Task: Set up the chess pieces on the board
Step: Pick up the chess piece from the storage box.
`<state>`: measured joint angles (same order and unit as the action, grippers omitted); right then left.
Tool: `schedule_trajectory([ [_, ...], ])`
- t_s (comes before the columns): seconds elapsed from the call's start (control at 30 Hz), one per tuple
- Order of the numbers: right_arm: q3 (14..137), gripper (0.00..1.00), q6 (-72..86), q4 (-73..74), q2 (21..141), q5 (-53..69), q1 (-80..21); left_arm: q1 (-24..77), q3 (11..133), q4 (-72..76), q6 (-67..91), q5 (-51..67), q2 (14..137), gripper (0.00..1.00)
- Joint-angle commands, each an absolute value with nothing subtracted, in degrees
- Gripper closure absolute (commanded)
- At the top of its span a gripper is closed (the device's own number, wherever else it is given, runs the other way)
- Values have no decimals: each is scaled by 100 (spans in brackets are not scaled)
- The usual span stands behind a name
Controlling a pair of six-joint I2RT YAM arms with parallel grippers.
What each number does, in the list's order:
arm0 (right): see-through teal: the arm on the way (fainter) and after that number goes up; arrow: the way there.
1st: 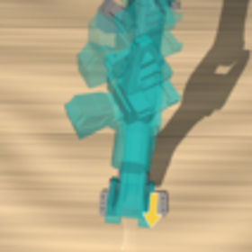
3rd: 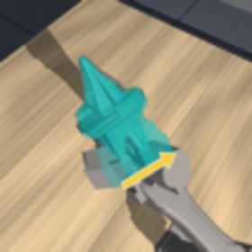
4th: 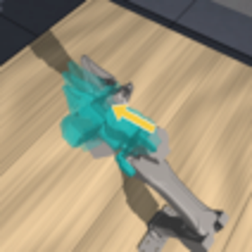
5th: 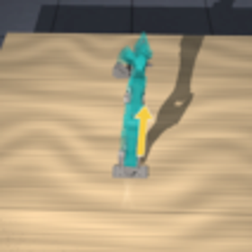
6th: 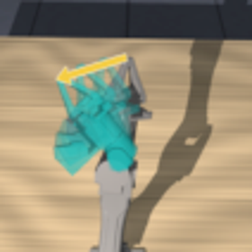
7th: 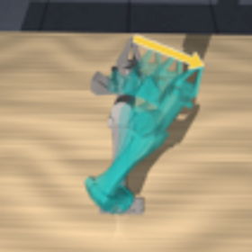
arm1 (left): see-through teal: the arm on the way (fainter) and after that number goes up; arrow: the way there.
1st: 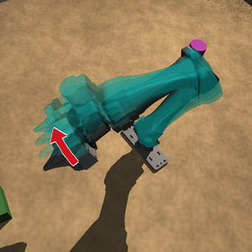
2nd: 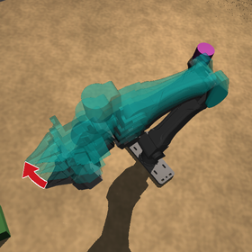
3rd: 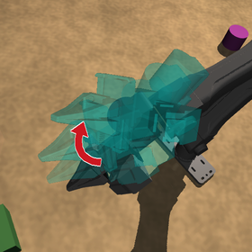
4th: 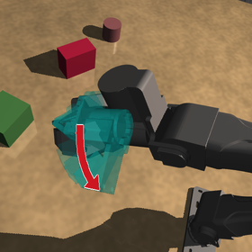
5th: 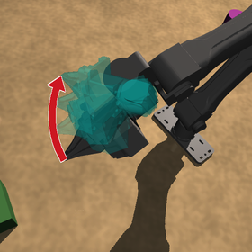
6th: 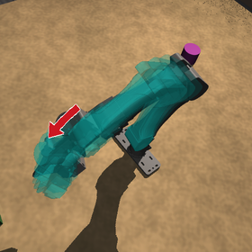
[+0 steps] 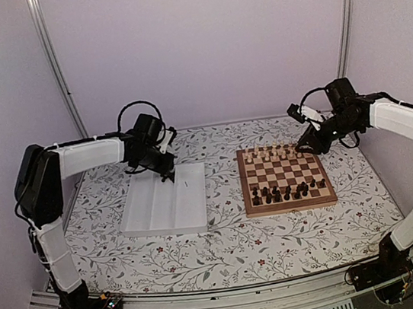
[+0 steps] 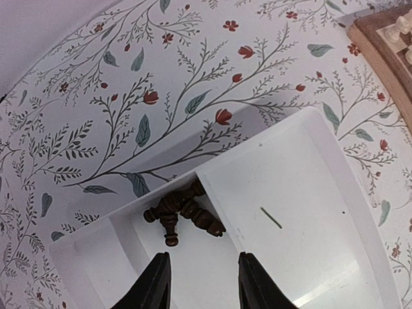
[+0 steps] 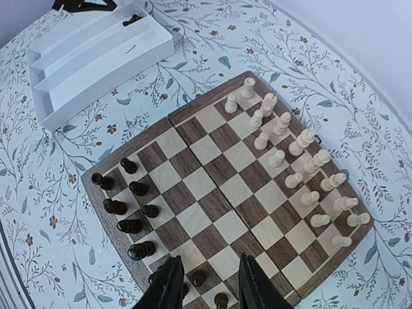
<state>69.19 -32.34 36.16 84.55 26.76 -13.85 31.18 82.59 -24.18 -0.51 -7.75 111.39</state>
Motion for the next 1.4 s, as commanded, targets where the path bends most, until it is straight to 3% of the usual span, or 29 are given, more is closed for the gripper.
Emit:
schedule_trajectory([
  [0.0, 6436, 68, -3240, 2982, 8441, 3075, -1381, 2820, 8611, -2662, -174, -518, 11422, 61],
  [0.77, 6157, 68, -3401, 2934, 8393, 3322, -1389, 2434, 9199, -3215, -615, -502, 12521, 62],
  [1.37, 6157, 68, -3411, 3015, 8541, 3459, -1382, 2332, 9298, -3279, -790, 183, 12722, 81],
])
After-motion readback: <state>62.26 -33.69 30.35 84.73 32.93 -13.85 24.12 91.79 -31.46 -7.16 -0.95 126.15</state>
